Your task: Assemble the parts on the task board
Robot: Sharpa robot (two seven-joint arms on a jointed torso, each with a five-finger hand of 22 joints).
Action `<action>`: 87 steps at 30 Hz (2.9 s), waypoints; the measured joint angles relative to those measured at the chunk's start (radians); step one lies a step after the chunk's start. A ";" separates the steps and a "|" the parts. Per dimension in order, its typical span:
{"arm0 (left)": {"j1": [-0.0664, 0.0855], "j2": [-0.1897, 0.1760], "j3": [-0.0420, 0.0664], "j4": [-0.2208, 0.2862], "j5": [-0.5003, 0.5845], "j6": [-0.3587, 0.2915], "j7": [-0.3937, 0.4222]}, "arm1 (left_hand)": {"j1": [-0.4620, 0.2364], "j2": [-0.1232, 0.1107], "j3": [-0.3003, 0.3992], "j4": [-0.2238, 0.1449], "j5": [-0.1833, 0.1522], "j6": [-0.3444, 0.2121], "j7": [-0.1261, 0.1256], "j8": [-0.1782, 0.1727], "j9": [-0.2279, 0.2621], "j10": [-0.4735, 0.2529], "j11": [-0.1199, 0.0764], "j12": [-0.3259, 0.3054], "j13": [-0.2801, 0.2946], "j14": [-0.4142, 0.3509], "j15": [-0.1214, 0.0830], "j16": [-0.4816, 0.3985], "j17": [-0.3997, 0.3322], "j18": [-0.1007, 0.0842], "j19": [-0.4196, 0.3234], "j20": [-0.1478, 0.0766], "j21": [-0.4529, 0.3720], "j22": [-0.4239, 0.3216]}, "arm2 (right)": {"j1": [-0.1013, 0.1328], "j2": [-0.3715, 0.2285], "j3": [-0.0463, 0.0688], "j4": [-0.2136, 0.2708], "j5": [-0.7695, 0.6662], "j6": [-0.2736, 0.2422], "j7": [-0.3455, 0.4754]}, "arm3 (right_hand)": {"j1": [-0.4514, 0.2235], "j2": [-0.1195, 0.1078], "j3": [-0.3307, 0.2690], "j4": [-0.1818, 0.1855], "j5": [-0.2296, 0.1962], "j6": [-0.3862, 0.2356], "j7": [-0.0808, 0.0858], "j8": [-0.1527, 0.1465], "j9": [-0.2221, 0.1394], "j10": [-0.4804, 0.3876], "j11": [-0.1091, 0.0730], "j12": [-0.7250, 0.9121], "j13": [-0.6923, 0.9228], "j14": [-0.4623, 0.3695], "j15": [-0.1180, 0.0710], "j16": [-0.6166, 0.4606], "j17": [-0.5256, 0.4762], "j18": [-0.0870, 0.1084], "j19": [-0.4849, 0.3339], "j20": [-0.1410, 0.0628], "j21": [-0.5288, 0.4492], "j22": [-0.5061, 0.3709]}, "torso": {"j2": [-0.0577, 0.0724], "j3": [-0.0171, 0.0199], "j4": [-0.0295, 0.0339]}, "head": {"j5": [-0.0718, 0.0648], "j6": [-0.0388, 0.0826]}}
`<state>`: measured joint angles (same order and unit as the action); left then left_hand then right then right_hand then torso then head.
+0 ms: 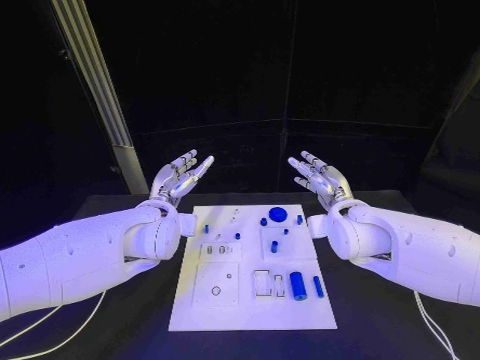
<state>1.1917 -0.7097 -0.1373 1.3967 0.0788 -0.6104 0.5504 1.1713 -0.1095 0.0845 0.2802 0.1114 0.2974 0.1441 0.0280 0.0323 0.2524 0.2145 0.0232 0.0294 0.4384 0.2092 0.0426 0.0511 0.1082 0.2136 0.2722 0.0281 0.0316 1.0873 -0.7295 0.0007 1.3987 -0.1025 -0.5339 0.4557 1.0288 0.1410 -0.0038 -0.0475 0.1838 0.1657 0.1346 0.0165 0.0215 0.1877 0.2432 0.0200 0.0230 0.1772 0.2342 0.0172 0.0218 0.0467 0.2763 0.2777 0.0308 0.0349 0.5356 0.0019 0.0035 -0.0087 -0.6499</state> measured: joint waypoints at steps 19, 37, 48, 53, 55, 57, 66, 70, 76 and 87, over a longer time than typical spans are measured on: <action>0.019 -0.057 -0.001 0.019 0.024 0.072 0.040 | 0.136 0.074 0.008 -0.019 0.000 0.533 0.056 0.110 0.050 0.625 -0.007 0.132 0.047 0.524 -0.045 0.166 0.068 0.067 0.582 0.003 0.231 0.105 | 0.017 -0.016 0.002 -0.134 -0.312 0.194 -0.044 | 0.230 0.013 0.068 -0.189 -0.006 0.552 0.050 0.099 0.045 0.621 -0.037 0.111 0.036 0.691 -0.065 0.137 0.040 0.109 0.513 -0.016 0.179 0.068 | 0.017 -0.0028 0.0015 | -0.011 -0.009; 0.025 -0.138 -0.002 0.146 -0.017 0.127 0.049 | 0.157 0.095 -0.021 -0.051 0.000 0.673 0.067 0.120 0.037 0.813 -0.059 0.151 0.046 0.711 -0.107 0.197 0.119 0.069 0.740 -0.054 0.283 0.115 | 0.094 -0.004 0.003 -0.166 -0.897 0.204 -0.174 | 0.261 -0.040 0.166 -0.239 -0.006 0.826 0.059 0.087 0.045 0.968 -0.120 0.084 0.040 1.118 -0.181 0.160 0.045 0.125 0.840 -0.133 0.399 0.148 | 0.095 -0.0083 0.0124 | -0.033 0.010; 0.027 -0.149 -0.002 0.206 -0.025 0.150 0.046 | 0.161 0.099 -0.026 -0.057 0.000 0.677 0.070 0.108 0.034 0.813 -0.059 0.137 0.043 0.711 -0.107 0.185 0.121 0.069 0.740 -0.054 0.283 0.108 | 0.116 0.040 0.004 -0.163 -1.343 0.266 -0.332 | 0.223 -0.116 0.209 -0.235 -0.006 0.872 0.032 0.053 0.045 0.994 -0.149 0.044 0.040 1.283 -0.243 0.517 0.231 0.124 0.955 -0.192 0.647 0.282 | 0.140 -0.0165 0.0247 | -0.048 0.014; 0.028 -0.147 -0.002 0.217 -0.027 0.158 0.043 | 0.161 0.099 -0.027 -0.057 0.000 0.677 0.070 0.108 0.034 0.813 -0.059 0.133 0.043 0.711 -0.107 0.185 0.123 0.069 0.740 -0.054 0.279 0.107 | 0.119 0.056 0.004 -0.163 -1.473 0.289 -0.376 | 0.217 -0.121 0.222 -0.231 -0.011 0.859 0.034 0.053 0.045 0.970 -0.149 0.044 0.040 1.286 -0.240 0.611 0.296 0.125 0.959 -0.189 0.707 0.317 | 0.159 -0.0202 0.0305 | -0.054 0.024; 0.029 -0.148 -0.002 0.221 -0.027 0.160 0.041 | 0.161 0.099 -0.029 -0.060 0.000 0.677 0.070 0.108 0.034 0.813 -0.059 0.133 0.043 0.711 -0.107 0.185 0.123 0.069 0.740 -0.054 0.279 0.107 | 0.122 0.061 0.004 -0.163 -1.504 0.297 -0.386 | 0.213 -0.126 0.225 -0.233 -0.011 0.847 0.036 0.053 0.045 0.960 -0.147 0.044 0.040 1.286 -0.240 0.644 0.321 0.125 0.959 -0.189 0.731 0.332 | 0.166 -0.0213 0.0327 | -0.057 0.029; 0.031 -0.149 -0.002 0.225 -0.028 0.162 0.040 | 0.161 0.099 -0.029 -0.060 0.000 0.677 0.070 0.108 0.034 0.813 -0.059 0.133 0.043 0.711 -0.107 0.183 0.123 0.069 0.740 -0.054 0.279 0.107 | 0.126 0.067 0.004 -0.163 -1.533 0.305 -0.396 | 0.219 -0.131 0.232 -0.234 -0.011 0.845 0.035 0.053 0.045 0.957 -0.147 0.044 0.040 1.286 -0.240 0.672 0.341 0.124 0.958 -0.188 0.752 0.344 | 0.172 -0.0222 0.0338 | -0.058 0.033; 0.036 -0.151 -0.001 0.237 -0.029 0.167 0.036 | 0.161 0.099 -0.029 -0.060 0.000 0.677 0.070 0.105 0.034 0.813 -0.059 0.128 0.042 0.711 -0.107 0.180 0.123 0.069 0.740 -0.054 0.279 0.105 | 0.132 0.079 0.005 -0.161 -1.592 0.329 -0.418 | 0.220 -0.132 0.250 -0.230 -0.011 0.839 0.036 0.053 0.045 0.952 -0.141 0.044 0.041 1.286 -0.240 0.787 0.449 0.124 0.936 -0.181 0.818 0.385 | 0.191 -0.0260 0.0382 | -0.063 0.040; 0.036 -0.151 -0.001 0.240 -0.029 0.169 0.033 | 0.161 0.099 -0.029 -0.060 0.000 0.677 0.070 0.105 0.034 0.813 -0.059 0.128 0.042 0.711 -0.107 0.180 0.123 0.069 0.740 -0.054 0.279 0.106 | 0.133 0.082 0.005 -0.160 -1.605 0.335 -0.422 | 0.220 -0.132 0.261 -0.227 -0.011 0.839 0.036 0.053 0.045 0.952 -0.141 0.044 0.041 1.286 -0.240 0.837 0.502 0.124 0.930 -0.178 0.840 0.398 | 0.197 -0.0271 0.0404 | -0.063 0.041; 0.037 -0.151 -0.001 0.239 -0.029 0.171 0.030 | 0.161 0.099 -0.029 -0.060 0.000 0.677 0.070 0.105 0.034 0.813 -0.059 0.128 0.041 0.707 -0.104 0.174 0.123 0.069 0.740 -0.054 0.279 0.104 | 0.135 0.088 0.005 -0.160 -1.615 0.345 -0.424 | 0.220 -0.132 0.277 -0.226 -0.011 0.839 0.036 0.053 0.045 0.957 -0.147 0.044 0.041 1.286 -0.240 0.912 0.584 0.124 0.926 -0.181 0.889 0.449 | 0.202 -0.0281 0.0422 | -0.062 0.039; 0.038 -0.148 -0.001 0.236 -0.029 0.173 0.024 | 0.165 0.103 -0.030 -0.064 0.000 0.677 0.070 0.100 0.034 0.813 -0.059 0.123 0.041 0.707 -0.104 0.174 0.125 0.069 0.740 -0.054 0.275 0.103 | 0.135 0.110 0.005 -0.182 -1.623 0.378 -0.423 | 0.212 -0.124 0.315 -0.215 -0.015 0.850 0.032 0.053 0.045 0.972 -0.147 0.044 0.041 1.286 -0.240 1.028 0.708 0.124 0.944 -0.181 1.004 0.589 | 0.208 -0.0276 0.0422 | -0.061 0.037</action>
<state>1.2295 -0.8574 -0.1388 1.6324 0.0494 -0.4369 0.5749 1.3363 -0.0067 0.0544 0.2160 0.1115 0.9739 0.2143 0.1284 0.0658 1.0651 0.1555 0.1466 0.0705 1.1454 0.1056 0.2168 0.1759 0.1771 0.9533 0.2179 0.3028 0.1347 1.2224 -0.6197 0.0055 1.2163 -1.7252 -0.1559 0.0327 1.2405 0.0175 0.3108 -0.2629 0.1686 1.0155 0.1666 0.0694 0.0665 1.1599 0.0965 0.0645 0.0638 1.4633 -0.0054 1.0455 0.7293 0.1711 1.2207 0.0963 1.0351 0.6238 0.7437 -0.0257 0.0457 -0.0697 -0.6125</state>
